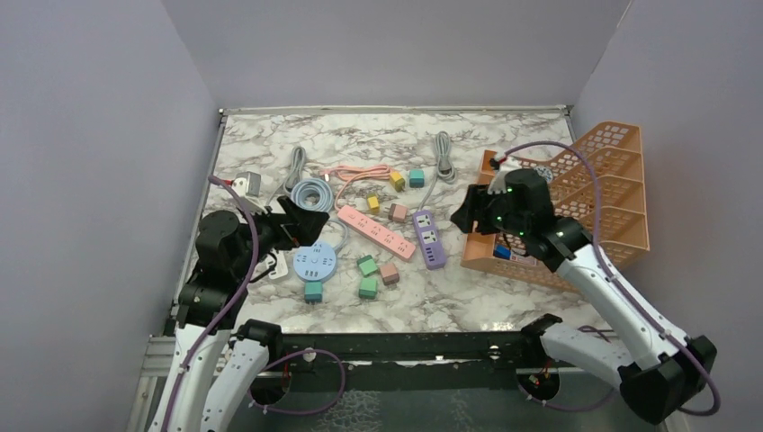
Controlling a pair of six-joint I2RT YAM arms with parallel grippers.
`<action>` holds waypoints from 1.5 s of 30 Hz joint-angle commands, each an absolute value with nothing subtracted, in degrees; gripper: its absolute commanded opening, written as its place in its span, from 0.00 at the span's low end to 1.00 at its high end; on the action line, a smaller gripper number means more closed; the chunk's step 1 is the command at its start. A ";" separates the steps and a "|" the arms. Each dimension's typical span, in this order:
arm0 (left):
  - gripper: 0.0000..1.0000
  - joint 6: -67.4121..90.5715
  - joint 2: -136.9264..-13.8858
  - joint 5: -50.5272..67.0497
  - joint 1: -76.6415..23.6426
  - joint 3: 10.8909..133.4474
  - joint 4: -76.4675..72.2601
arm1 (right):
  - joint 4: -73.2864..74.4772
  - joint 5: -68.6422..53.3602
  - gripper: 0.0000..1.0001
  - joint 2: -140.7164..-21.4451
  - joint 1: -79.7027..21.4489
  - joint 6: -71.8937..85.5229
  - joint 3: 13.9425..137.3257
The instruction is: Insert the plug
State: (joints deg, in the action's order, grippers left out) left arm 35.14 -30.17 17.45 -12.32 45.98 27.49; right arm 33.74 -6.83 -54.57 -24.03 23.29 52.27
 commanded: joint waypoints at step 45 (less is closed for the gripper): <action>0.91 34.71 -37.85 16.15 -11.95 47.16 30.04 | 25.09 10.15 0.19 -123.00 -45.38 18.55 99.39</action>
State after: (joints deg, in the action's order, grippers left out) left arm 37.36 -39.09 15.40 -12.32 44.25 30.26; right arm 24.05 8.47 -123.76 -44.97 20.73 95.98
